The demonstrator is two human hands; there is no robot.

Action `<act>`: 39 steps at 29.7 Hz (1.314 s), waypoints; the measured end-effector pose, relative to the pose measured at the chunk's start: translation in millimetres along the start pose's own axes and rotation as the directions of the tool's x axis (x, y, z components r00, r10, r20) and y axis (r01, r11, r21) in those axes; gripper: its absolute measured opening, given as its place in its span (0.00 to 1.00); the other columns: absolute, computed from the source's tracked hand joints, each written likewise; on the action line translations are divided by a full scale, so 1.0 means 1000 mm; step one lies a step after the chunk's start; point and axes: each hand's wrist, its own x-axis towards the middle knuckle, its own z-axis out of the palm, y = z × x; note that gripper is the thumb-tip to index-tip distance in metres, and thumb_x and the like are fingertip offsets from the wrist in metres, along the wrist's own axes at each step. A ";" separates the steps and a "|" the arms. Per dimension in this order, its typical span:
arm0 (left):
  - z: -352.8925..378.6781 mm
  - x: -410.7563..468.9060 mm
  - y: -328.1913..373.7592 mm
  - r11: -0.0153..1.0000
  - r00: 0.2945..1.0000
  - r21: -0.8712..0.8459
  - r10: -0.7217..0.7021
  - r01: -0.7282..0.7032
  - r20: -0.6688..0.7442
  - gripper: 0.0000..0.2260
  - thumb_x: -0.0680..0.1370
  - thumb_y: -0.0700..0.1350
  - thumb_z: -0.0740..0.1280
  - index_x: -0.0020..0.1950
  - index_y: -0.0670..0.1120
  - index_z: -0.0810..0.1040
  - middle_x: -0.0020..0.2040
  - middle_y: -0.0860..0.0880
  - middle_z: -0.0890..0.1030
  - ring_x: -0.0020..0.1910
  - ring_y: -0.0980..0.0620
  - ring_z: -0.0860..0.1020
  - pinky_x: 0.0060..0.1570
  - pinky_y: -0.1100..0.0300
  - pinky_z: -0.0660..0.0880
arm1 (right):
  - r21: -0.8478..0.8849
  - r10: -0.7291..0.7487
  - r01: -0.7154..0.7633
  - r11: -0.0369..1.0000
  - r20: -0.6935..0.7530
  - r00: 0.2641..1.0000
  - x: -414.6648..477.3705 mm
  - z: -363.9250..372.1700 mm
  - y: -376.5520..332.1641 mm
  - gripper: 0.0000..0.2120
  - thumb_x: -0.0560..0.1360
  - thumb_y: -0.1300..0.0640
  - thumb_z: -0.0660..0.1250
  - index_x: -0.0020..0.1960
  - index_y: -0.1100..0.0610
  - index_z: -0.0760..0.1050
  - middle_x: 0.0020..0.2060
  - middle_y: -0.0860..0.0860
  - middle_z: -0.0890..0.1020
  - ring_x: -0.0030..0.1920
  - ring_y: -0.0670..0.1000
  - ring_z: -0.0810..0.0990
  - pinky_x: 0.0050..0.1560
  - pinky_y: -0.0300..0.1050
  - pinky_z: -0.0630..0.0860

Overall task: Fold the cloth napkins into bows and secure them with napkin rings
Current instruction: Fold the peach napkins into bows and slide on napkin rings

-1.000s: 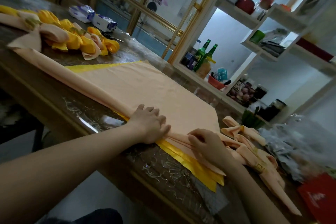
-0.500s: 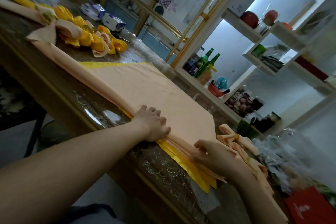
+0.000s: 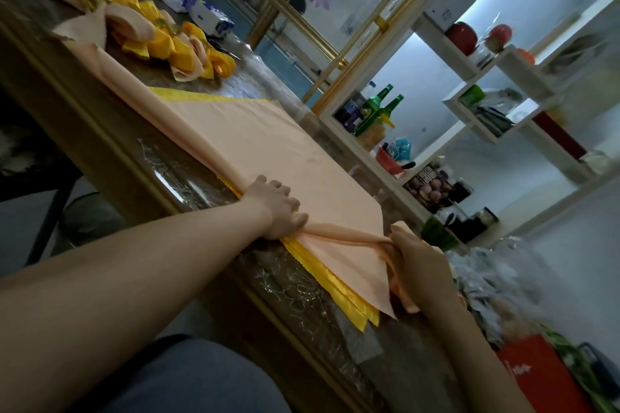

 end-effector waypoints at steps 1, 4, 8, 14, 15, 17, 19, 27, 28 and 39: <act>0.000 0.000 0.000 1.000 1.000 0.001 0.000 0.000 0.000 0.24 0.80 0.59 0.44 0.69 0.51 0.67 0.71 0.44 0.66 0.70 0.45 0.64 0.66 0.47 0.60 | -0.042 -0.011 0.011 0.999 -0.017 1.000 -0.001 -0.004 0.002 0.08 0.78 0.57 0.63 0.55 0.54 0.77 0.49 0.51 0.81 0.42 0.51 0.80 0.42 0.41 0.74; 0.001 0.001 -0.001 1.000 1.000 0.007 0.000 0.000 -0.006 0.24 0.80 0.59 0.44 0.69 0.50 0.66 0.70 0.43 0.67 0.69 0.45 0.64 0.65 0.47 0.61 | -0.109 -0.090 0.075 0.991 -0.139 0.986 0.000 -0.014 0.012 0.12 0.67 0.66 0.74 0.50 0.58 0.80 0.42 0.55 0.83 0.38 0.56 0.81 0.39 0.49 0.77; 0.001 0.001 -0.001 1.000 1.000 0.000 0.001 -0.001 -0.015 0.27 0.80 0.62 0.42 0.70 0.50 0.66 0.71 0.44 0.67 0.70 0.45 0.64 0.66 0.47 0.60 | -0.074 0.122 -0.111 0.991 0.152 0.981 -0.003 -0.037 0.031 0.05 0.77 0.59 0.65 0.50 0.52 0.77 0.48 0.51 0.80 0.43 0.47 0.76 0.43 0.38 0.71; 0.004 0.002 -0.003 1.000 1.000 0.008 0.010 -0.010 0.000 0.30 0.78 0.66 0.41 0.71 0.52 0.66 0.71 0.44 0.66 0.71 0.45 0.62 0.66 0.46 0.59 | -0.002 0.247 -0.363 0.932 0.738 0.629 -0.002 -0.041 0.024 0.04 0.77 0.55 0.65 0.49 0.54 0.76 0.43 0.48 0.78 0.43 0.43 0.77 0.43 0.36 0.74; 0.004 0.002 -0.003 1.000 1.000 0.016 0.016 -0.016 0.005 0.30 0.77 0.66 0.42 0.71 0.52 0.66 0.71 0.44 0.66 0.71 0.45 0.62 0.66 0.45 0.59 | 0.088 0.222 -0.341 0.936 0.602 0.767 0.003 -0.031 0.020 0.06 0.78 0.55 0.63 0.51 0.55 0.77 0.44 0.49 0.79 0.43 0.45 0.77 0.45 0.38 0.75; 0.004 0.002 -0.004 0.999 0.999 0.029 0.024 -0.025 0.021 0.30 0.77 0.67 0.43 0.71 0.53 0.65 0.72 0.43 0.65 0.71 0.44 0.62 0.66 0.44 0.58 | 0.277 0.181 -0.260 0.925 0.282 0.942 0.018 -0.010 0.001 0.08 0.79 0.55 0.61 0.54 0.55 0.77 0.51 0.51 0.81 0.47 0.47 0.78 0.52 0.44 0.76; 0.002 0.002 -0.004 0.999 0.999 0.041 0.026 -0.027 0.029 0.30 0.77 0.67 0.44 0.71 0.53 0.64 0.72 0.43 0.64 0.71 0.44 0.61 0.66 0.43 0.58 | 0.443 0.141 -0.194 0.875 0.150 0.979 0.035 0.009 -0.030 0.12 0.80 0.54 0.58 0.61 0.56 0.74 0.58 0.50 0.78 0.55 0.46 0.76 0.58 0.44 0.73; 0.000 0.003 -0.001 0.998 0.998 0.059 -0.002 -0.002 0.063 0.30 0.77 0.66 0.45 0.73 0.51 0.62 0.74 0.42 0.62 0.72 0.43 0.60 0.68 0.41 0.54 | 0.455 0.102 -0.273 0.848 0.365 0.925 0.037 0.072 -0.081 0.28 0.80 0.41 0.39 0.76 0.51 0.54 0.76 0.50 0.56 0.75 0.50 0.53 0.75 0.54 0.50; -0.002 0.005 -0.002 0.998 0.998 0.056 -0.004 0.001 0.055 0.30 0.77 0.66 0.45 0.73 0.51 0.62 0.74 0.42 0.62 0.72 0.43 0.60 0.68 0.41 0.54 | 0.424 0.121 -0.290 0.858 0.383 0.916 0.034 0.072 -0.074 0.29 0.80 0.39 0.39 0.77 0.49 0.52 0.77 0.49 0.54 0.76 0.50 0.51 0.75 0.55 0.48; -0.005 -0.014 0.010 0.940 0.912 0.099 0.340 -0.325 -0.231 0.12 0.81 0.46 0.56 0.62 0.44 0.67 0.61 0.43 0.71 0.59 0.45 0.70 0.56 0.54 0.67 | 0.410 0.199 -0.307 0.859 0.284 0.938 -0.003 0.065 -0.036 0.23 0.78 0.39 0.51 0.60 0.53 0.73 0.55 0.51 0.77 0.54 0.49 0.75 0.56 0.48 0.73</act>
